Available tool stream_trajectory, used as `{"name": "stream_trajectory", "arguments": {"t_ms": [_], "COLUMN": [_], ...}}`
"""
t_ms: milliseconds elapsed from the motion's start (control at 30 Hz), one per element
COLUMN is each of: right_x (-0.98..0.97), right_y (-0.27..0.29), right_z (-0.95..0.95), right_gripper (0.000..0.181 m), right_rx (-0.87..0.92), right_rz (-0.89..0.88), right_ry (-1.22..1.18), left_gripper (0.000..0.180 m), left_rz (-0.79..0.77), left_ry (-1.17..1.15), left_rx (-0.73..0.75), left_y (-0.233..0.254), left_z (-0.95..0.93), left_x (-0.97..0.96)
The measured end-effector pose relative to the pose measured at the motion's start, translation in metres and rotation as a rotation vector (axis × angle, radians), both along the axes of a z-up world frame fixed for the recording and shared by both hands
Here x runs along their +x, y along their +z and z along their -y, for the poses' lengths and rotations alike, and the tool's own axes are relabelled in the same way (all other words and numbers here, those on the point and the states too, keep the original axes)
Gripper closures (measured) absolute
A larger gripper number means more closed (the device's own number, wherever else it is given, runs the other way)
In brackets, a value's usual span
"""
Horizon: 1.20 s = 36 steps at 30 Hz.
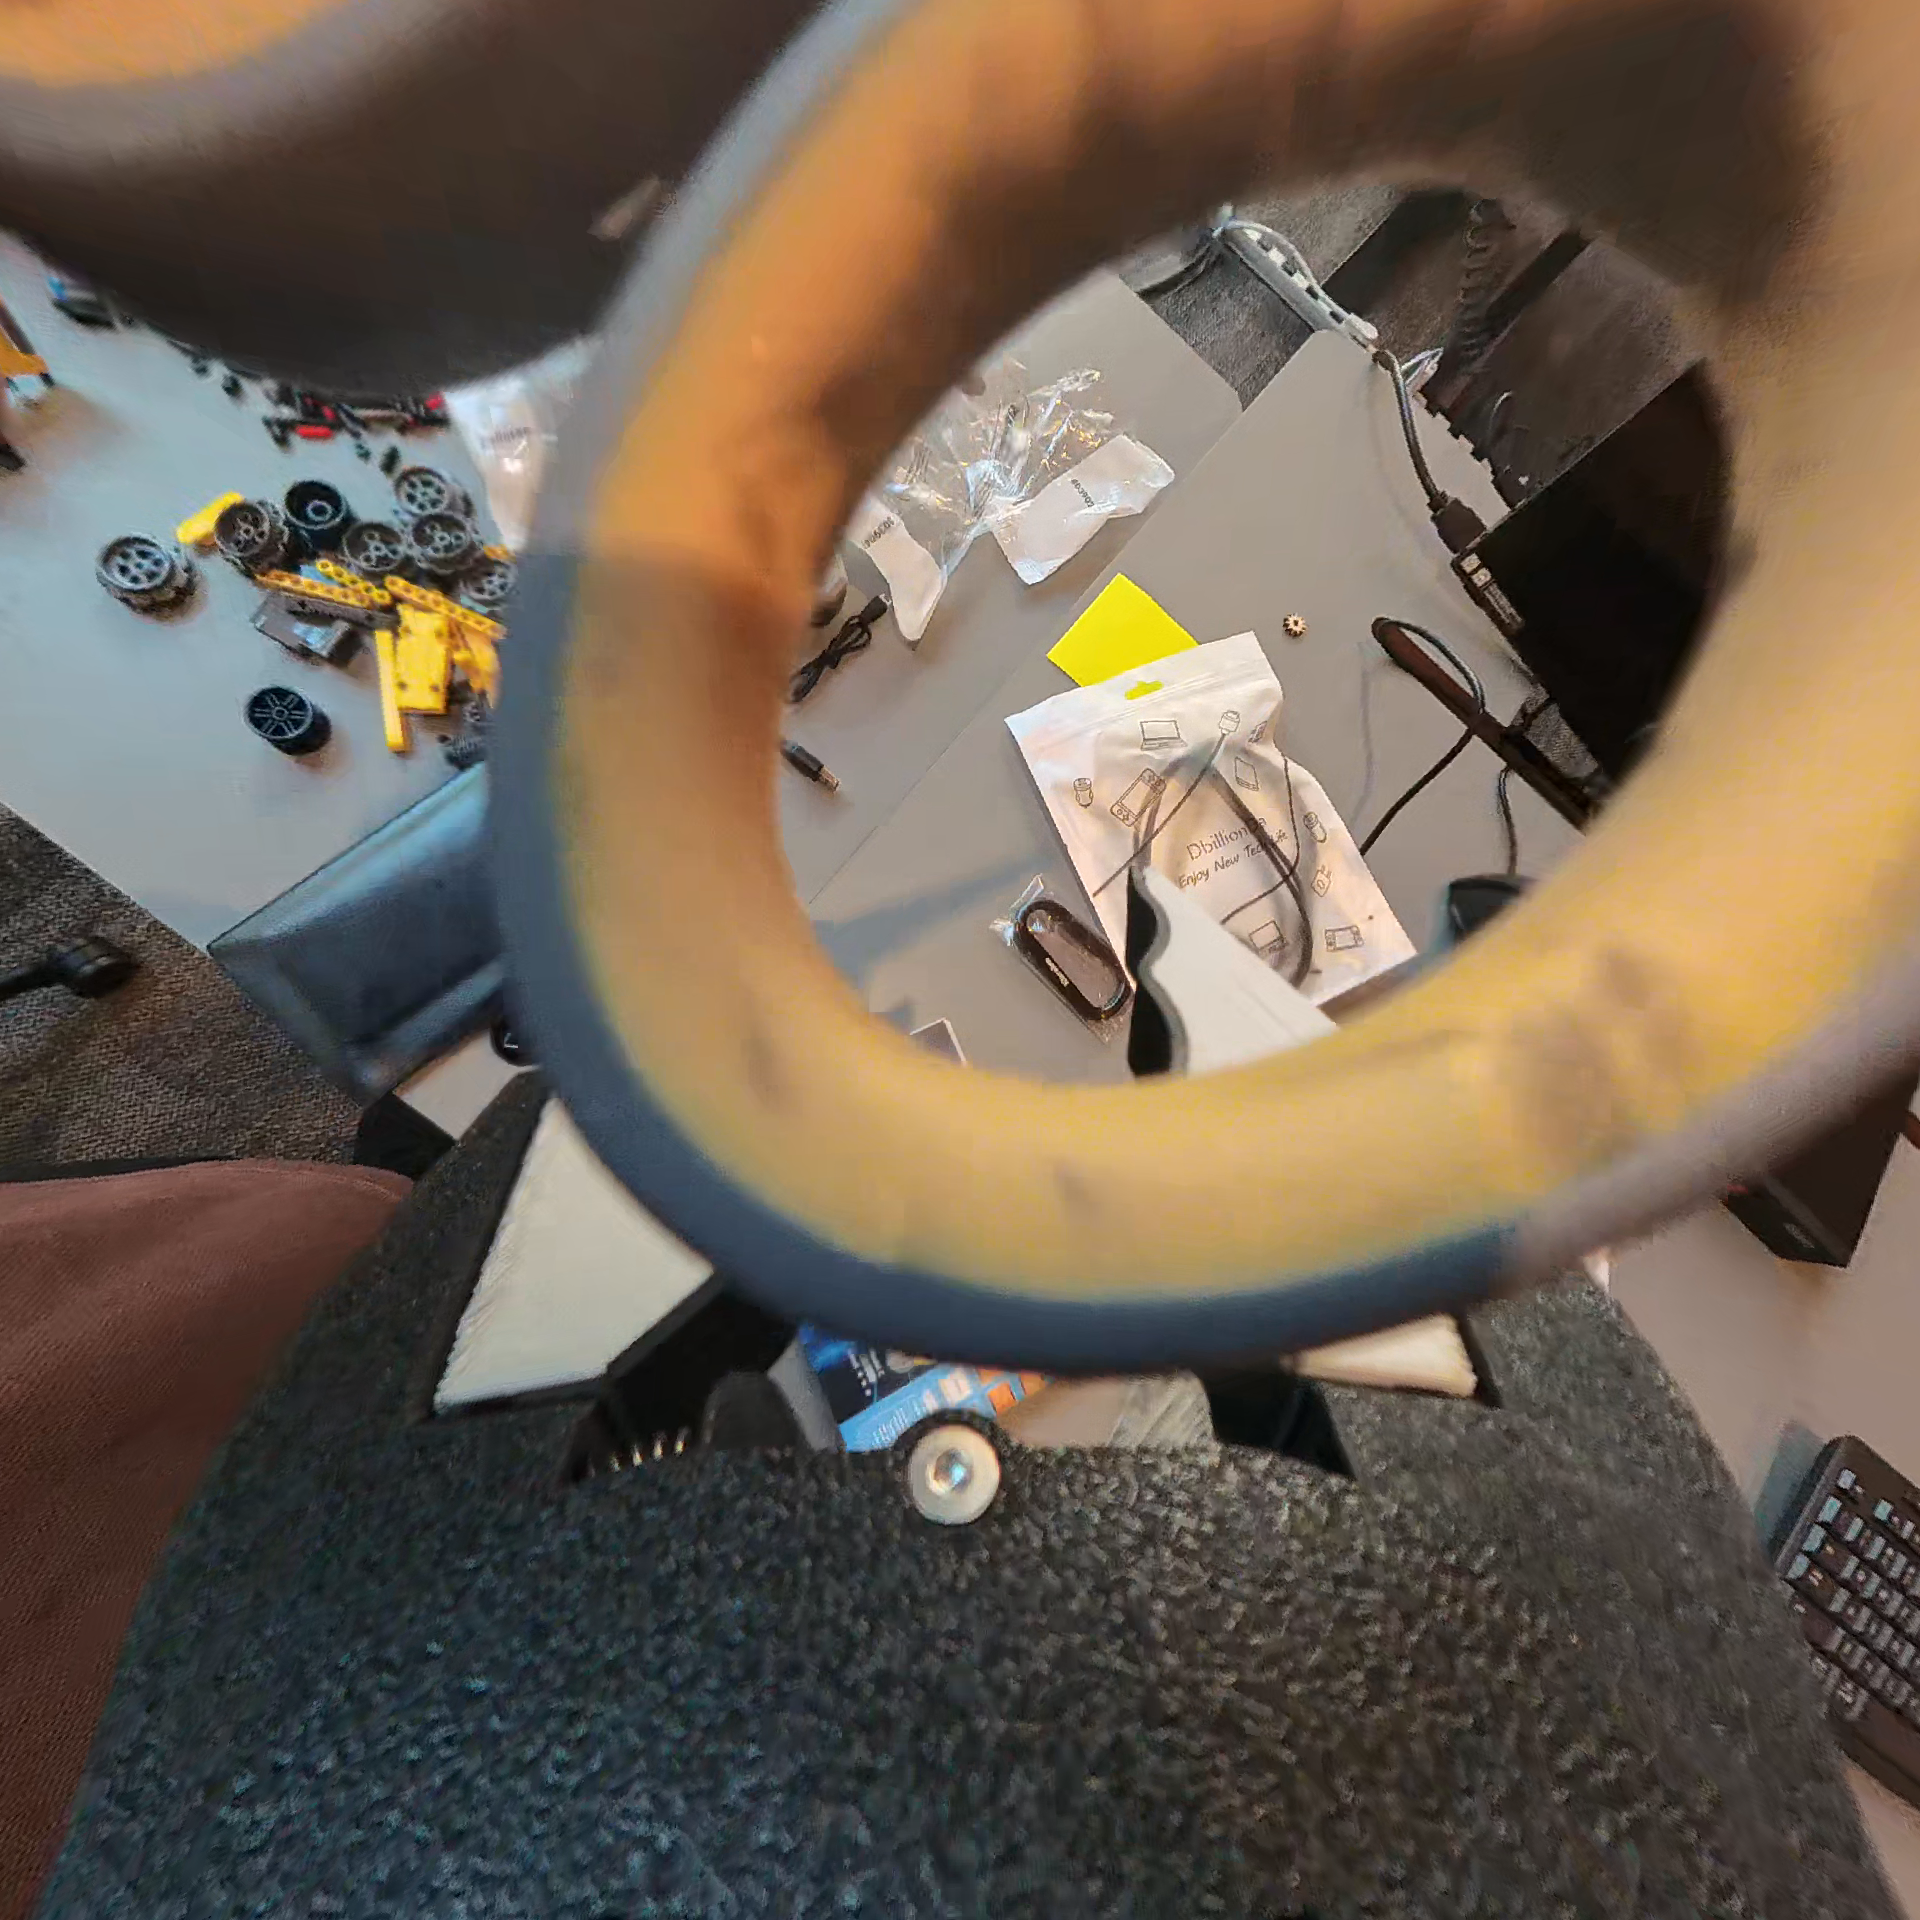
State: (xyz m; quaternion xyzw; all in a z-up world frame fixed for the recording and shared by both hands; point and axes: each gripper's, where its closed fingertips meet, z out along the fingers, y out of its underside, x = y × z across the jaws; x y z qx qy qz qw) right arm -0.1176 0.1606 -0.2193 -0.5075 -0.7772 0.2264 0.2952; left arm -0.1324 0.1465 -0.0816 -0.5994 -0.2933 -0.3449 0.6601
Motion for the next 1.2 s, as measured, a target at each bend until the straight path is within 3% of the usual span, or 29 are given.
{"name": "stream_trajectory", "arguments": {"t_ms": [267,633,1200], "right_x": [0.021,0.045,0.039], "right_y": [-0.012,-0.025,-0.022], "right_z": [-0.018,-0.071,-0.094], "right_gripper": [0.115,0.11,0.11], "right_rx": [0.003,0.1,0.097], "right_rz": [0.039,0.13,0.135], "right_ry": [-0.043,-0.145,-0.168], "left_gripper": [0.172,0.171,0.171], "left_rz": [-0.018,-0.188,-0.163], "left_ry": [-0.109,-0.249,-0.318], "left_rx": [-0.04,-0.184,-0.217], "left_y": [-0.017,-0.047,-0.064], "left_z": [-0.025,-0.037,-0.023], "left_x": [0.016,0.044,0.062]}}
